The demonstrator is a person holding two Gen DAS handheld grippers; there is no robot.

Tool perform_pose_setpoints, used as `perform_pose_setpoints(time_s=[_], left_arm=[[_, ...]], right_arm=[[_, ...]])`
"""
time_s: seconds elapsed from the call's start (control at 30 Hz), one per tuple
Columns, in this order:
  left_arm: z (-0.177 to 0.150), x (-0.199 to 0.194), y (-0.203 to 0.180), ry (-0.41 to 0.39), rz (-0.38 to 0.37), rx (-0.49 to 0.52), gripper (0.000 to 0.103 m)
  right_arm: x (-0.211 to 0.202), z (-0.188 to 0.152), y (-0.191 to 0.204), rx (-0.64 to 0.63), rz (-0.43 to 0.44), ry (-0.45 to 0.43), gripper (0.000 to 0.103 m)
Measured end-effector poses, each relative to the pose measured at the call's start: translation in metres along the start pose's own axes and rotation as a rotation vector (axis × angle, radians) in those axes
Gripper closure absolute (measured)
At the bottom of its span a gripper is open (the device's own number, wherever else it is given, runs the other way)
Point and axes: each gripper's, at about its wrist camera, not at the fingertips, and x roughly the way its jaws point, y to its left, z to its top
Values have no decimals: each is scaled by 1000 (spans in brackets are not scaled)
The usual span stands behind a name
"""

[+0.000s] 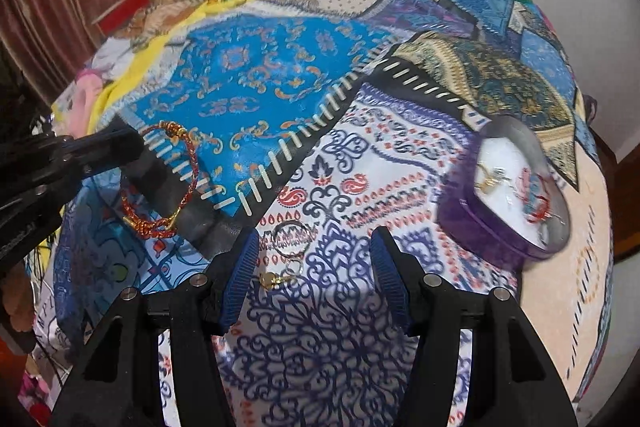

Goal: Organize jewelry
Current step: 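Lift the bracelet with the left tool while the right tool grasps a small gold ring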

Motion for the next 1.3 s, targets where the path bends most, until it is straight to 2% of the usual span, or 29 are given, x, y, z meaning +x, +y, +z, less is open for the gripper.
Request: perform_pose_setpoints(time_s=[0.03,0.1,0.2,0.63,1.3], left_arm=[[-1,2,0,4,0,2,102],[-2,4,0,7,1,5,102],[-3,5,2,9,-4,-3,102],[8,-6,-18,-21,-18,28,102],[37,-24,-92,-86,-66,122,102]], right_arm=[[2,0,2,-10,-3,4,54],[5,1,3,-23,1,16,68],[6,0,3,-30,18,23,83],[-30,-8,-17,46,-10,-71,83],[-112,-31,-74,188,-88,-289,83]])
